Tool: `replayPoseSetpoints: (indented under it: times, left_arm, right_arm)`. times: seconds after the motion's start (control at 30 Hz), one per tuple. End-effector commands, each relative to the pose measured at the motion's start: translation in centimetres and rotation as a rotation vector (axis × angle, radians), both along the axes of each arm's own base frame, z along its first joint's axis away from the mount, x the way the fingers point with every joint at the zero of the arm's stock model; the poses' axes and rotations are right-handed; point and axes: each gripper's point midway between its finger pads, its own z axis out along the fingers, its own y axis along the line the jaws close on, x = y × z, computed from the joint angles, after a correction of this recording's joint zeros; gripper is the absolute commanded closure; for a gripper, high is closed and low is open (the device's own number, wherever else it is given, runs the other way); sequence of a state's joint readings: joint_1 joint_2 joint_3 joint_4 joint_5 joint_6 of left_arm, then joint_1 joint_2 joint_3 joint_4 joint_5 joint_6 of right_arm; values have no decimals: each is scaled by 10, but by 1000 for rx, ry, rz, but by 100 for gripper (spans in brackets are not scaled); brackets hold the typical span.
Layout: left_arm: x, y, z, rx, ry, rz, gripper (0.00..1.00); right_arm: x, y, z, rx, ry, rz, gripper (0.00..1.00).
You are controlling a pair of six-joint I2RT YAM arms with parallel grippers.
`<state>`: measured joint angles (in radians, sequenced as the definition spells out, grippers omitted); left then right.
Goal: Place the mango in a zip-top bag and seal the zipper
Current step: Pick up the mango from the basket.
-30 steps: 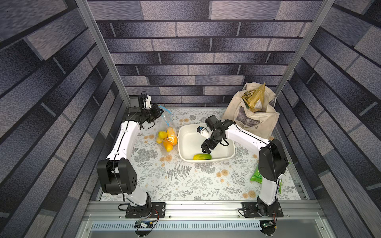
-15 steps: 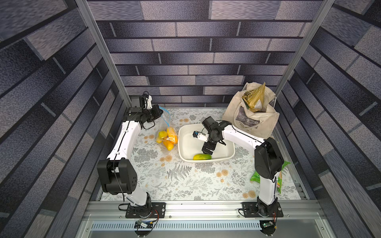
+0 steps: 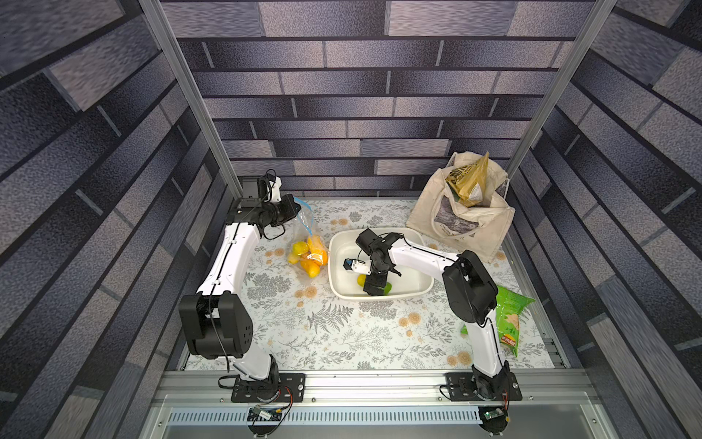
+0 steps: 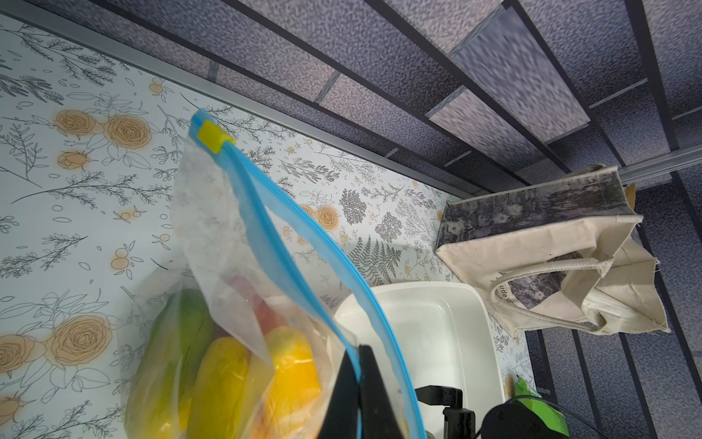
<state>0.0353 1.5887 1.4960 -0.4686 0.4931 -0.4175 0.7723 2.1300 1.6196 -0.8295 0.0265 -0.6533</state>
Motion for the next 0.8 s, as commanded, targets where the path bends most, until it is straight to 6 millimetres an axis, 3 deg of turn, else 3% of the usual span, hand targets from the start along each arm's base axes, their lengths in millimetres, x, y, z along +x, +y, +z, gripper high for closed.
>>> replayPoseSetpoints:
  times: [0.0,0.07,0.23,0.33,0.43,0.57,0.6,0.77]
  left_arm:
    - [-10,-4,8,29,-24,-31,100]
    - [-10,-4,9,31,-24,-29,100]
    - [-12,-7,17,22,-50,-47,100]
    - [-13,-11,21,1,-57,-70,100]
    - [-14,-15,22,-9,-65,-84,100]
    - [-16,-20,25,-9,-77,-100,100]
    - [-17,-23,26,-8,-83,-112,100]
    - [-18,-37,30,-21,-91,-140,100]
  right_arm:
    - [16,4,12,-3,-83,-25,9]
    - [18,9,14,18,-77,-21,19]
    - [30,16,19,39,-93,-75,62]
    - [40,23,35,106,-101,-141,70]
    - [57,30,64,223,-127,-250,79]
    - [84,42,123,405,-223,-419,87]
    - [91,47,159,506,-263,-478,89]
    - [118,66,274,955,-298,-793,94]
